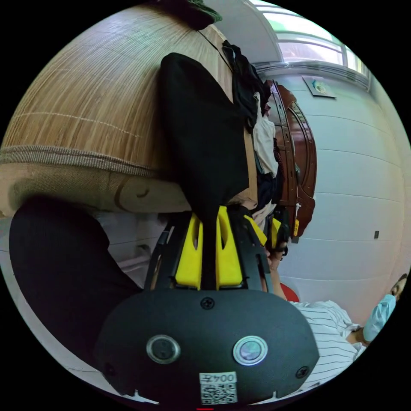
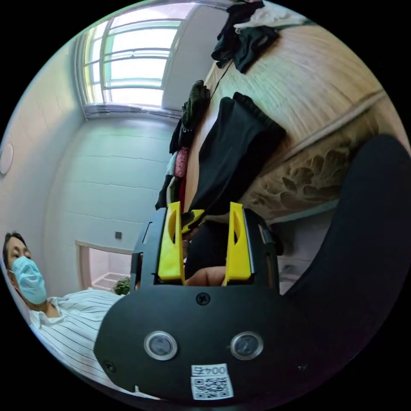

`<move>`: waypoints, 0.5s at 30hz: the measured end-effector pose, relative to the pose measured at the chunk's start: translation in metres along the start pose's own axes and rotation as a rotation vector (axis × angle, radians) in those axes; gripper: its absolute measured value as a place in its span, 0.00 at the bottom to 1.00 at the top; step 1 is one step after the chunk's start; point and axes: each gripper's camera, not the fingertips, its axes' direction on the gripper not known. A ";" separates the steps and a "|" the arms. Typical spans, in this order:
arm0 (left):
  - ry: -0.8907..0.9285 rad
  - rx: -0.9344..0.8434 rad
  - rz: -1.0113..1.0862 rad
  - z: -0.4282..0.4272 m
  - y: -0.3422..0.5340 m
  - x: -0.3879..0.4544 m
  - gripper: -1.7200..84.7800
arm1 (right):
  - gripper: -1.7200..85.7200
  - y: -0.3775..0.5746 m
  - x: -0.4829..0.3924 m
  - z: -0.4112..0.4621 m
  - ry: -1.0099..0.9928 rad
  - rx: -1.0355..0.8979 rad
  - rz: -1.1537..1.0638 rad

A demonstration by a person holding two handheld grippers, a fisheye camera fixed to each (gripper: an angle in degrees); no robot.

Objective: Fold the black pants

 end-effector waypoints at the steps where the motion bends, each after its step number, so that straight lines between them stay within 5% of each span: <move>1: 0.017 -0.004 0.008 -0.011 -0.003 0.010 0.10 | 0.22 0.000 0.007 0.001 -0.040 -0.011 0.037; 15: 0.115 -0.002 0.037 -0.090 -0.023 0.092 0.09 | 0.27 -0.037 0.062 0.033 -0.317 0.019 0.250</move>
